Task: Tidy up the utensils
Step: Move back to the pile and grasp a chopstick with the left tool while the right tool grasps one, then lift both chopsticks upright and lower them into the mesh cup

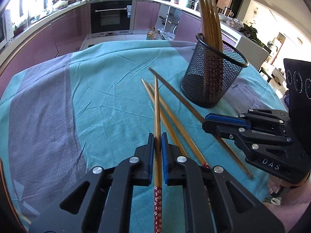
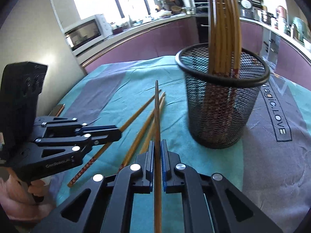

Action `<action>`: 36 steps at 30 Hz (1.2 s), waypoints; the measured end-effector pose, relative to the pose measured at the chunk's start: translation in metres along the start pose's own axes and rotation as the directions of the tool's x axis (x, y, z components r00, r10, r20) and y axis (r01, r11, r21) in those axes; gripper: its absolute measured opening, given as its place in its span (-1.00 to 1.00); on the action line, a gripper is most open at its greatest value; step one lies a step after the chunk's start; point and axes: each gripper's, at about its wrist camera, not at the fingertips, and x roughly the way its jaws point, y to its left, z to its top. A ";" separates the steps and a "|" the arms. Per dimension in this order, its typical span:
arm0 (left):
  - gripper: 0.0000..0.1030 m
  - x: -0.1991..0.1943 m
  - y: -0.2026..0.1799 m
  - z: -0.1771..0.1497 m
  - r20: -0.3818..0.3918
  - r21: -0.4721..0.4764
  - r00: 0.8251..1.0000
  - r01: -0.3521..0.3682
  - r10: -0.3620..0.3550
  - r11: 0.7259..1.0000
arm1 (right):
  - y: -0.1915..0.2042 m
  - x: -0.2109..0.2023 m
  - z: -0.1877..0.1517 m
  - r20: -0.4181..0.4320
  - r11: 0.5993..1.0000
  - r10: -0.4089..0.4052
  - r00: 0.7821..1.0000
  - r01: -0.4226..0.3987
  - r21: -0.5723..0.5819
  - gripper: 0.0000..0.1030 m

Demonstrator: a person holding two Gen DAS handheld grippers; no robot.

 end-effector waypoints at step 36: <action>-0.85 -0.016 -0.007 0.019 0.030 0.044 0.994 0.100 -0.101 0.994 | -0.001 -0.038 0.015 0.070 0.999 0.016 0.997 -0.013 -0.041 -0.88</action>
